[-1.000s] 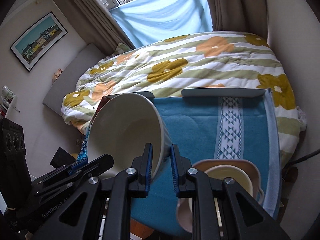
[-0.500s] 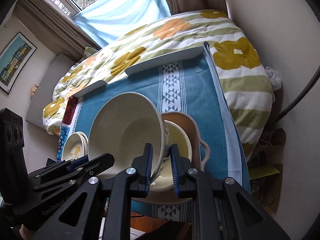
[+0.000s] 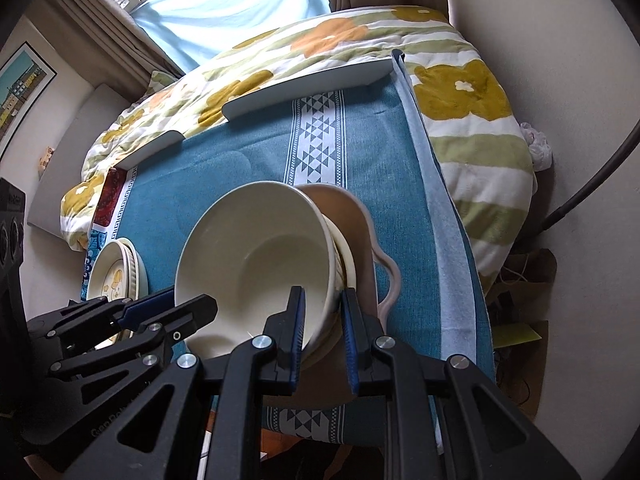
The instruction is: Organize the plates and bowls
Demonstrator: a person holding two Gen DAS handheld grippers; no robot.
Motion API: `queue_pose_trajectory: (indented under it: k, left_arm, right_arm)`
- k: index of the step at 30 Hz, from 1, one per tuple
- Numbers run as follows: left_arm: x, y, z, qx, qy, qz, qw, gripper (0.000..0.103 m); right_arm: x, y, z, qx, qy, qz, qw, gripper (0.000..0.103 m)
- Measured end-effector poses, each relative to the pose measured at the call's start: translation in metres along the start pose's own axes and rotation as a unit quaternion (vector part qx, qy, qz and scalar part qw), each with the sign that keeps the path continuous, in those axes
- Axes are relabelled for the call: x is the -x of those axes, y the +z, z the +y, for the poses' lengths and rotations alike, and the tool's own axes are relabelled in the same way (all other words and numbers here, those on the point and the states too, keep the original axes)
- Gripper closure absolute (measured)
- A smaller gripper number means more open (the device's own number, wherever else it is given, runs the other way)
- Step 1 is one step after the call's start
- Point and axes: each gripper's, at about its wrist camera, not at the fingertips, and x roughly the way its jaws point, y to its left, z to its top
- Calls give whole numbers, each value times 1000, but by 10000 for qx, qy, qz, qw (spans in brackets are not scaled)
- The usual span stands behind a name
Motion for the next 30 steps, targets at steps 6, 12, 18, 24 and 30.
queue_pose_trajectory:
  k: [6, 12, 18, 24, 30]
  left_arm:
    - [0, 2, -1, -87, 163, -52, 9998, 83]
    - [-1, 2, -2, -100, 199, -60, 9997, 83]
    - [0, 2, -2, -93, 159, -60, 9998, 83]
    - [35, 5, 6, -163, 117, -414, 9989, 83]
    - [76, 7, 18, -288, 188, -671, 9972, 44]
  right_arm:
    - [-1, -1, 3, 125, -74, 50, 9999, 87]
    - [-1, 0, 4, 208, -130, 81, 9997, 87]
    - [-3, 2, 5, 263, -124, 153, 9995, 87]
    - [30, 9, 5, 329, 109, -133, 9993, 87]
    - [71, 17, 10, 784, 250, -278, 9962, 86]
